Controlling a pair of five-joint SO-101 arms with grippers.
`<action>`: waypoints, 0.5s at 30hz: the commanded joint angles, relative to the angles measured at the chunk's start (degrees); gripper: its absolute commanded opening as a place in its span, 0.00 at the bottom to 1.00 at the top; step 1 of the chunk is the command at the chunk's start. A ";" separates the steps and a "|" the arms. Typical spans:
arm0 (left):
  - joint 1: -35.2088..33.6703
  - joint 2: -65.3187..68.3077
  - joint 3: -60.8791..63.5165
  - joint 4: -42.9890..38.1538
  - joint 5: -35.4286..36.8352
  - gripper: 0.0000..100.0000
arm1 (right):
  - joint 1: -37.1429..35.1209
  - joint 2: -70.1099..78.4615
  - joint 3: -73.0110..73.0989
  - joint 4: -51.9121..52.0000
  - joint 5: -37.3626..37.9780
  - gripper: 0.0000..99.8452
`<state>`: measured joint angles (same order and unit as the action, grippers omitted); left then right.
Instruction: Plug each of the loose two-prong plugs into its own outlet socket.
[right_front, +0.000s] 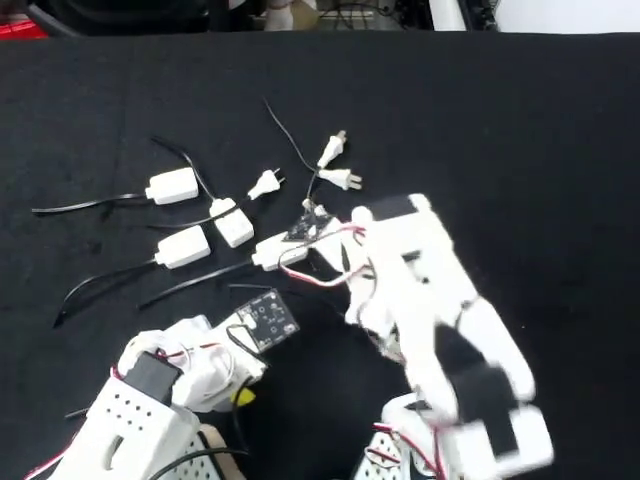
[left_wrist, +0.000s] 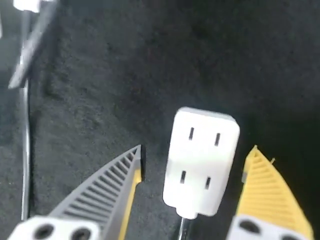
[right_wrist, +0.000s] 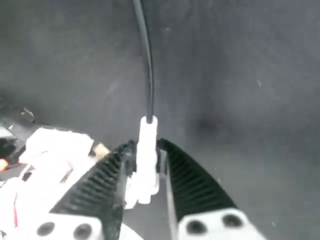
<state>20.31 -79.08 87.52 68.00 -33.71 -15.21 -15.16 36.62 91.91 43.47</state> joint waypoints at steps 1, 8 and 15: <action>-1.36 -0.35 -1.19 -2.81 4.04 0.29 | -0.26 -16.66 -2.68 5.01 -1.76 0.01; -10.24 -0.35 -6.90 -10.29 15.38 0.24 | -4.57 -38.02 0.75 -2.02 -16.09 0.01; -12.35 -0.35 -17.54 -14.07 27.78 0.24 | -21.36 -41.98 6.55 -15.21 -27.34 0.01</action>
<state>8.26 -78.99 76.79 55.87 -10.42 -30.07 -55.87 42.86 81.54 18.86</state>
